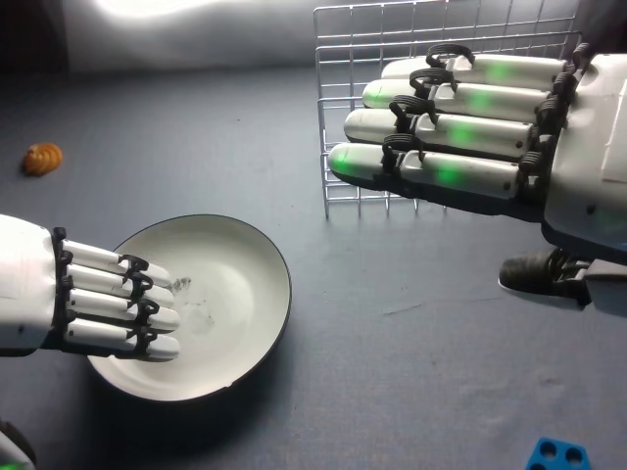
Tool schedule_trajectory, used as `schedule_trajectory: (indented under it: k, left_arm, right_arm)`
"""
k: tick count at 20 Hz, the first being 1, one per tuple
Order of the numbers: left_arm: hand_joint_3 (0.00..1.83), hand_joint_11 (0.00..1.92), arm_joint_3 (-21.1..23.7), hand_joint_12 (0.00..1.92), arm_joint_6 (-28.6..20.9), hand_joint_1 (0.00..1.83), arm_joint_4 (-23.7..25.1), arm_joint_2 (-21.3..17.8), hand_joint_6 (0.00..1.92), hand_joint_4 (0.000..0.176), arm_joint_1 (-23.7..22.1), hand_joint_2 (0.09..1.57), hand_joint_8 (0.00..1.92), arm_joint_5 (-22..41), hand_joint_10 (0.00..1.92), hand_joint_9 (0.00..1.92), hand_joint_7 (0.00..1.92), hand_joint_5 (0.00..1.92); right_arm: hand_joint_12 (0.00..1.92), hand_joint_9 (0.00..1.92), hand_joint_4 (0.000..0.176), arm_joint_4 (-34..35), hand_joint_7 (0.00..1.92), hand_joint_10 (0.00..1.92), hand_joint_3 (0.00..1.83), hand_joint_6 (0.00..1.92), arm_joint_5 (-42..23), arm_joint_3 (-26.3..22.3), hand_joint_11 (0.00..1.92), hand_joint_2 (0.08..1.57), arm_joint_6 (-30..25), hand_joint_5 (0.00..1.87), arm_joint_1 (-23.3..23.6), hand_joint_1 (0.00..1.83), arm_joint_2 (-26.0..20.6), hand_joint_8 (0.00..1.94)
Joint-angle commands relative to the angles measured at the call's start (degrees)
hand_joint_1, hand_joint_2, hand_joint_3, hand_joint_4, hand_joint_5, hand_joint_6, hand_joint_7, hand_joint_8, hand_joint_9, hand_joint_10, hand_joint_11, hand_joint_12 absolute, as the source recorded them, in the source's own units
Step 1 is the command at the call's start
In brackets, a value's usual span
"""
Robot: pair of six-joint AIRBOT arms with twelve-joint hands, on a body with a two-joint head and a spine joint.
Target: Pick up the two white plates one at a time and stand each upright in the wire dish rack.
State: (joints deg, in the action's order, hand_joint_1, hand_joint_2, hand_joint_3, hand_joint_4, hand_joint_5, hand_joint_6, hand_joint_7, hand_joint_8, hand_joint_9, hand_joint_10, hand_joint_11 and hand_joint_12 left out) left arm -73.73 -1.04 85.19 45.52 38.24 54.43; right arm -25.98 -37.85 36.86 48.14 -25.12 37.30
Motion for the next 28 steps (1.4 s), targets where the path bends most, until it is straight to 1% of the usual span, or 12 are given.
schedule_trajectory:
  k: [1,3,5,8,9,12,14,15,18,22,23,28]
  left_arm:
    - [0.00,0.00,-0.4,0.00,0.2,0.00,-3.9,0.3,0.00,0.000,0.0,1.08,0.00,1.1,0.00,0.00,0.00,0.00]
    - [0.00,0.00,-0.9,0.00,0.2,0.00,-4.4,0.8,0.00,0.000,0.5,1.08,0.00,0.3,0.00,0.00,0.00,0.00]
    - [0.01,0.00,-1.4,0.00,0.2,0.00,-4.9,1.3,0.00,0.000,0.9,1.08,0.00,-0.7,0.00,0.00,0.00,0.00]
    - [0.00,0.00,-2.2,0.00,0.2,0.00,-4.9,1.9,0.00,0.000,1.5,1.07,0.00,-1.5,0.00,0.00,0.00,0.00]
    - [0.00,0.00,-2.6,0.00,0.2,0.00,-4.9,2.1,0.00,0.000,1.8,1.08,0.00,-1.7,0.00,0.00,0.00,0.00]
    - [0.01,0.00,-3.8,0.00,-0.3,0.00,-5.4,2.5,0.00,0.000,2.5,1.09,0.00,-1.9,0.00,0.00,0.00,0.00]
    - [0.01,0.00,-4.4,0.00,-0.9,0.00,-5.5,2.6,0.00,0.000,2.6,1.09,0.00,-1.9,0.00,0.00,0.00,0.00]
    - [0.01,0.00,-4.6,0.00,-1.2,0.00,-5.5,2.7,0.00,0.000,2.7,1.09,0.00,-1.8,0.00,0.00,0.00,0.00]
    - [0.00,0.00,-5.1,0.00,-2.0,0.00,-5.5,2.7,0.00,0.000,2.7,1.07,0.00,-1.4,0.00,0.00,0.00,0.00]
    - [0.00,0.00,-6.1,0.00,-2.6,0.00,-5.5,2.9,0.00,0.000,3.3,1.08,0.00,-0.4,0.00,0.00,0.00,0.00]
    - [0.00,0.00,-6.3,0.00,-2.7,0.00,-5.5,3.0,0.00,0.000,3.5,1.08,0.00,-0.2,0.00,0.00,0.00,0.00]
    - [0.00,0.00,-6.6,0.00,-2.7,0.00,-5.3,3.1,0.00,0.000,4.1,1.07,0.00,0.3,0.00,0.00,0.00,0.00]
  right_arm:
    - [0.30,0.00,0.000,1.4,0.00,0.00,0.00,0.00,-6.6,-0.3,0.00,1.10,0.1,0.01,0.9,1.18,0.0,0.00]
    - [0.30,0.00,0.000,1.4,0.00,0.00,0.00,0.00,-6.6,-0.3,0.00,1.10,0.1,0.01,0.9,1.18,-0.1,0.00]
    - [0.16,0.00,0.000,1.4,0.00,0.00,0.01,0.00,-6.6,-0.3,0.00,1.13,0.5,0.01,0.9,1.11,-0.1,0.00]
    - [0.17,0.00,0.000,1.4,0.00,0.00,0.00,0.01,-6.6,-0.3,0.00,1.11,0.5,0.04,0.9,1.14,-0.1,0.00]
    - [0.14,0.00,0.000,1.4,0.00,0.00,0.00,0.00,-6.6,-0.3,0.00,1.11,0.5,0.02,0.9,1.13,-0.1,0.00]
    - [0.19,0.00,0.000,1.4,0.00,0.00,0.01,0.00,-6.6,-0.3,0.00,1.14,0.5,0.02,0.9,1.09,-0.1,0.00]
    - [0.04,0.00,0.000,1.4,0.00,0.00,0.01,0.00,-6.6,-0.3,0.00,1.16,0.5,0.00,0.9,1.03,-0.1,0.00]
    - [0.01,0.00,0.000,1.4,0.00,0.00,0.00,0.00,-6.6,-0.3,0.00,1.17,0.5,0.00,0.9,1.01,-0.1,0.00]
    - [0.03,0.00,0.000,1.4,0.00,0.00,0.00,0.00,-6.6,-0.3,0.03,1.16,0.6,0.01,1.0,1.00,-0.1,0.00]
    - [0.06,0.00,0.000,1.4,0.00,0.00,0.01,0.00,-6.6,-0.3,0.00,1.24,1.4,0.00,1.0,0.78,-0.1,0.00]
    - [0.14,0.00,0.000,1.4,0.00,0.00,0.00,0.00,-6.6,-0.3,0.00,1.24,1.4,0.00,1.0,0.77,-0.1,0.00]
    - [0.22,0.00,0.000,1.4,0.00,0.00,0.00,0.00,-6.6,-0.3,0.00,1.22,1.4,0.04,1.0,0.85,-0.1,0.00]
